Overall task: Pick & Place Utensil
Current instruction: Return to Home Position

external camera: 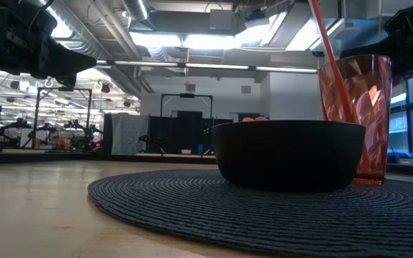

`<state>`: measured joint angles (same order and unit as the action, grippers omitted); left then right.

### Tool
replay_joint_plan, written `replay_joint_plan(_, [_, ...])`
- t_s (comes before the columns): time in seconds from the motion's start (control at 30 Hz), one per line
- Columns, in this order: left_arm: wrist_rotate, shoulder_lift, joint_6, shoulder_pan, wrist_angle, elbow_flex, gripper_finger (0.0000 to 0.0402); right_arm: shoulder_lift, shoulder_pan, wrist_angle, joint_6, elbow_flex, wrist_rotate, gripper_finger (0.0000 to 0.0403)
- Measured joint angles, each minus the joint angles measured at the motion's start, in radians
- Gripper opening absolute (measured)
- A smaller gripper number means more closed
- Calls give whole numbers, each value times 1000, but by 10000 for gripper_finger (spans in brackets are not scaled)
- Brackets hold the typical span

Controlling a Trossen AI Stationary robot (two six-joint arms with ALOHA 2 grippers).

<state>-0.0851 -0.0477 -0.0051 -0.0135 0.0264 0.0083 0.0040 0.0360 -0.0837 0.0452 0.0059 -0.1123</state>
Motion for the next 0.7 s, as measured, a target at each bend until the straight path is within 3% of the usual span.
replay_joint_plan(0.7, [0,0,0,0,0,0,6,0,0,0,0,0,0,19])
